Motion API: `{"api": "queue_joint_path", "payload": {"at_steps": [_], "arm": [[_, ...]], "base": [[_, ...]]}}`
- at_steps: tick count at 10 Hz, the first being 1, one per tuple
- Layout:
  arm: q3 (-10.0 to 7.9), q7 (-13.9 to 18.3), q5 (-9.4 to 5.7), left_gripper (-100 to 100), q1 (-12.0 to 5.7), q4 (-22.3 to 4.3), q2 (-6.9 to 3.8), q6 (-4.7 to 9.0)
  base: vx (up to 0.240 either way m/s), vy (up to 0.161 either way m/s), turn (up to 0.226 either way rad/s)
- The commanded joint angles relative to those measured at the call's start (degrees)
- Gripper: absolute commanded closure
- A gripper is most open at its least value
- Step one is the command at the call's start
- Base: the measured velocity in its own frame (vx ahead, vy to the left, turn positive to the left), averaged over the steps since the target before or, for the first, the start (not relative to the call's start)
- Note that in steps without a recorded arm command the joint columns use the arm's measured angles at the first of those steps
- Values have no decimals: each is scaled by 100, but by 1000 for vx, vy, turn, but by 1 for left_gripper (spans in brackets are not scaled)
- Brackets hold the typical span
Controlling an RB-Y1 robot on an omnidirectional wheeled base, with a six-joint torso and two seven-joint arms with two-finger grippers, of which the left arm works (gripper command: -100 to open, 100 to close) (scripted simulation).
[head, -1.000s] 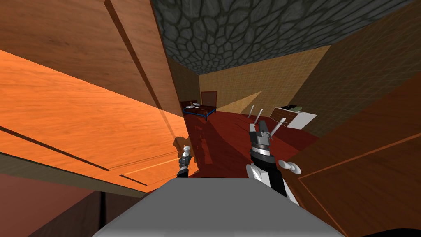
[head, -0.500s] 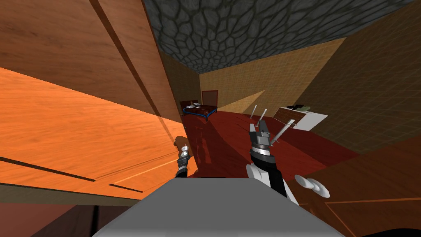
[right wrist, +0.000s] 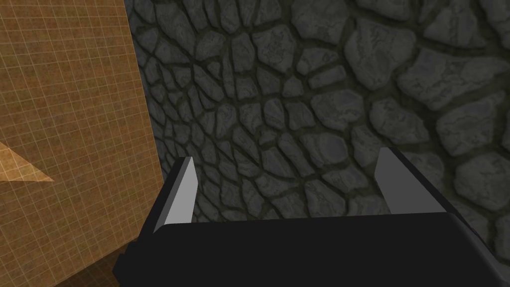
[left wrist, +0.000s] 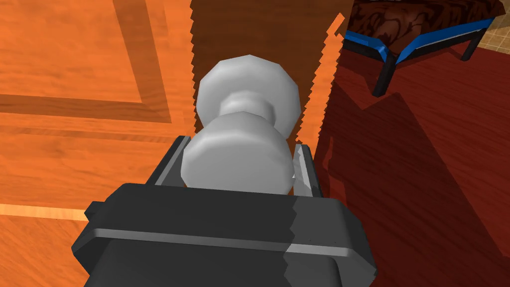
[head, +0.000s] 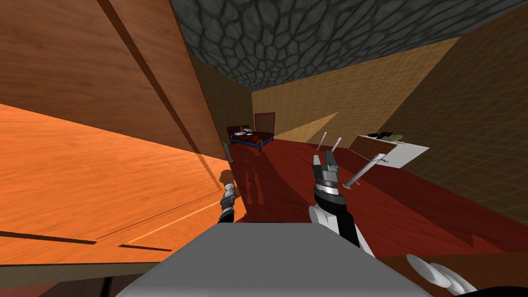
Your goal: Push the door open
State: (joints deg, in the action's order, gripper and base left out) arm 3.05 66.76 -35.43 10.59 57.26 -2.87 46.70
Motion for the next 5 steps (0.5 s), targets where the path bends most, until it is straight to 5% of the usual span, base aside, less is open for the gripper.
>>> {"api": "queue_joint_path", "payload": {"at_steps": [1,5], "arm": [[0,0,0,100,0,0,0,0],[-279,-71,-155,100,-22,-10,-55,38]], "base": [[97,-14,31],[197,0,56]]}}
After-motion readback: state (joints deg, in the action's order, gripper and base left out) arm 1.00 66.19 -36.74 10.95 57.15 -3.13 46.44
